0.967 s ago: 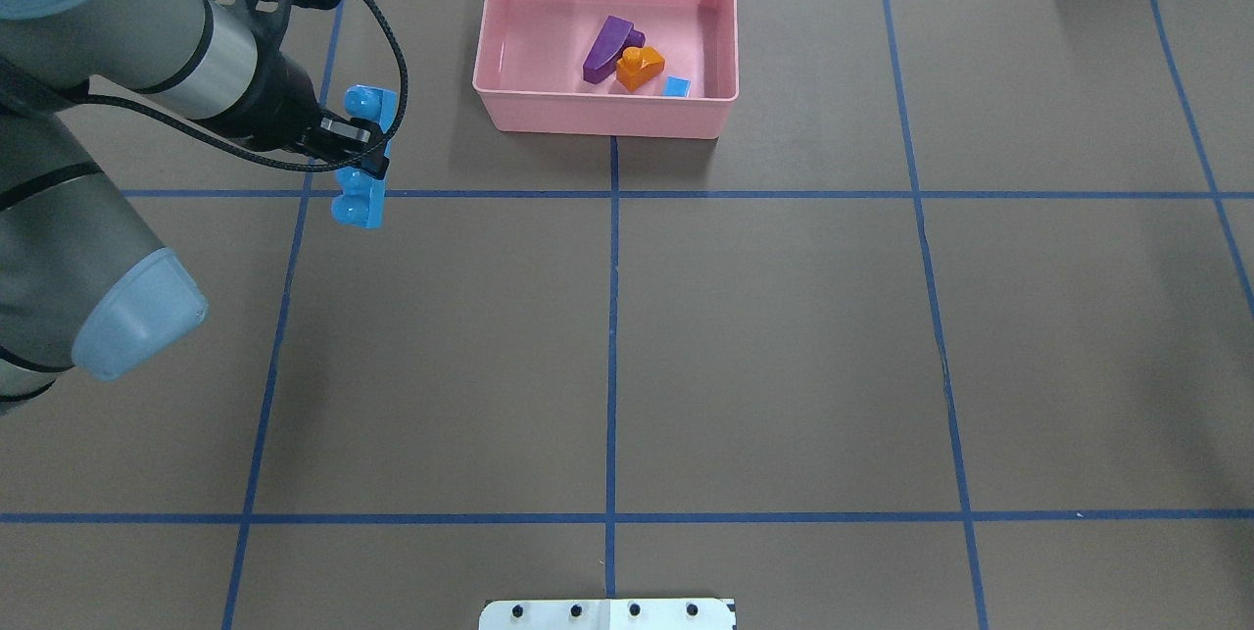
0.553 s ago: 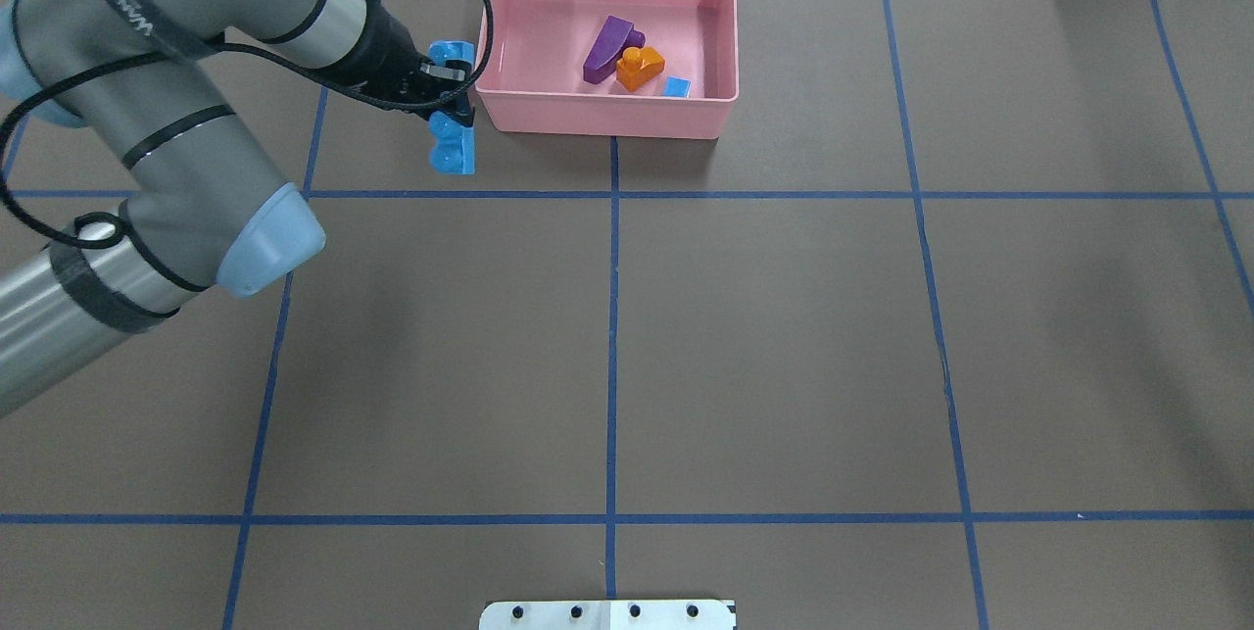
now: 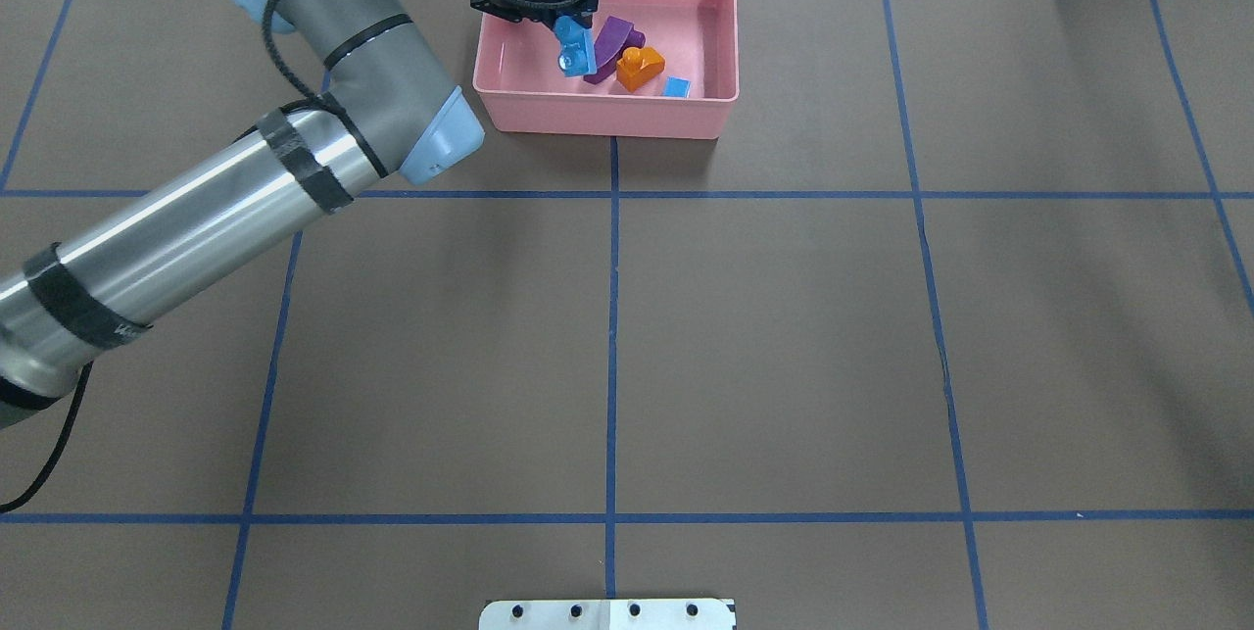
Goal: Put all blocks into box
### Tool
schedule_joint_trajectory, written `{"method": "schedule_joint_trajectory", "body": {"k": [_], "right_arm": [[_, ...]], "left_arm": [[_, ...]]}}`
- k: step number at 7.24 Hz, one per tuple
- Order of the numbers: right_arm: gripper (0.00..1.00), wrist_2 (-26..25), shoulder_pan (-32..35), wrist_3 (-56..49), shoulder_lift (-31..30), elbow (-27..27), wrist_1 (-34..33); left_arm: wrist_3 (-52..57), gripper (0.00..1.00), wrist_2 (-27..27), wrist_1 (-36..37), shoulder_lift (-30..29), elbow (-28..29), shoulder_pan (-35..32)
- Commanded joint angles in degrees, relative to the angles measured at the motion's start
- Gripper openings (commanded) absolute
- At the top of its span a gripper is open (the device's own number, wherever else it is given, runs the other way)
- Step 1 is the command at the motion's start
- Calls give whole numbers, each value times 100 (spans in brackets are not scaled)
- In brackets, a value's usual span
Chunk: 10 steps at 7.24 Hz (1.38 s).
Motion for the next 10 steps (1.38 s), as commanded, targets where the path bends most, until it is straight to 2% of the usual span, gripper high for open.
{"method": "schedule_joint_trajectory", "body": {"k": [1, 2, 3, 4, 5, 6, 7, 8, 9, 10], "right_arm": [[0, 344, 107, 278, 549, -1, 20], [0, 398, 116, 689, 900, 8, 20], [0, 703, 151, 1076, 1208, -18, 90], [0, 1159, 160, 1523, 1576, -88, 221], [0, 1468, 151, 2085, 2058, -272, 457], [0, 1567, 125, 2317, 2585, -648, 659], [0, 1925, 12, 2362, 3269, -1226, 670], [0, 1980, -311, 2650, 4033, -1815, 696], [0, 1972, -593, 3079, 4806, -2699, 1114], [0, 1972, -883, 3536, 5327, -3630, 2006]], "left_arm": [[-125, 0, 765, -708, -532, 1330, -20], [-125, 0, 934, -708, -551, 1455, 15], [-98, 78, 935, -699, -525, 1439, 68], [-124, 100, 944, -630, -464, 1178, 94], [-125, 100, 892, -559, 77, 453, 86], [-116, 100, 770, -480, 726, -303, 77], [-133, 100, 290, -201, 1159, -850, -36], [-133, 100, 215, 37, 1633, -1464, -141], [-133, 100, 171, 231, 2038, -1992, -247], [-116, 100, -177, 711, 2225, -2398, -518]]}}
